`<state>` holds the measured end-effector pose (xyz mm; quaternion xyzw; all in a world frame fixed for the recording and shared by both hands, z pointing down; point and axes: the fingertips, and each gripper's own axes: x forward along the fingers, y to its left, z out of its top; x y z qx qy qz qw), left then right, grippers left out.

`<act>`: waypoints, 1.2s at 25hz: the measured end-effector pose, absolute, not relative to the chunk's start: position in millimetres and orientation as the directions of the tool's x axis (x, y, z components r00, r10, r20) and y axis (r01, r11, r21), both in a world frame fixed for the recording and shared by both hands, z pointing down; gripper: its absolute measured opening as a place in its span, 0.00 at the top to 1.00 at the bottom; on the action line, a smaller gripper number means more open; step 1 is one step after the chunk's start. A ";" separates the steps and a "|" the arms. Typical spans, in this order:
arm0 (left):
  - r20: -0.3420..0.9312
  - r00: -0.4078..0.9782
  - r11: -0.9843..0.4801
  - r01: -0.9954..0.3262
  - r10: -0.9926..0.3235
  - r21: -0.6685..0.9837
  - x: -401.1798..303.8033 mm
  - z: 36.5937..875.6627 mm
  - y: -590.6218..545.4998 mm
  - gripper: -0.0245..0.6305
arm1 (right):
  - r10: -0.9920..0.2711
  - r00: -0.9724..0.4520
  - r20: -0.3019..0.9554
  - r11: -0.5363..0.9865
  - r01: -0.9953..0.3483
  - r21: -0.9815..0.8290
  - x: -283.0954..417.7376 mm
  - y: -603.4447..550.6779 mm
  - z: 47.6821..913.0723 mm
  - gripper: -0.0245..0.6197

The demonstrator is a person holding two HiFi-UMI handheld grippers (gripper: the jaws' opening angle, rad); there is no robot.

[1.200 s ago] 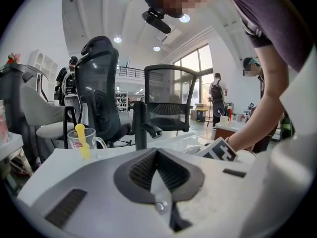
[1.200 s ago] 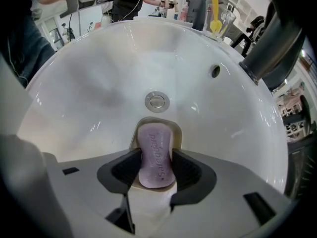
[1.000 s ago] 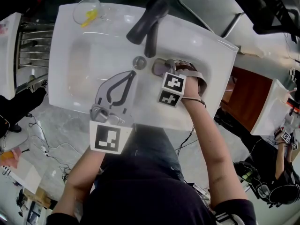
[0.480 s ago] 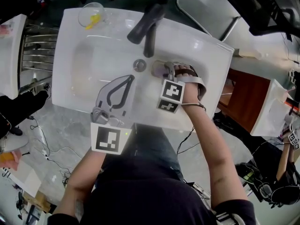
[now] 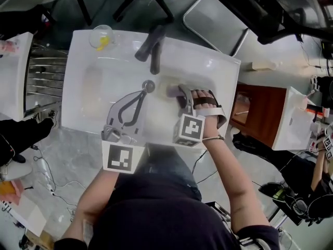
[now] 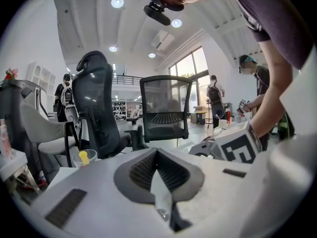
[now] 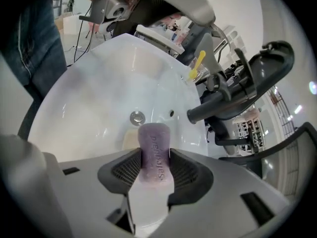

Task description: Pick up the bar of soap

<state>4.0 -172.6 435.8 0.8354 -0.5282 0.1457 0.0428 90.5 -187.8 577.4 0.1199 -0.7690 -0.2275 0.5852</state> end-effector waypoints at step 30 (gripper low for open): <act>-0.064 0.436 -0.419 -0.889 -0.898 -0.182 -15.3 271.4 -165.3 0.97 | -0.942 -0.325 0.088 0.258 -0.528 0.809 79.2 -186.7 282.5 0.67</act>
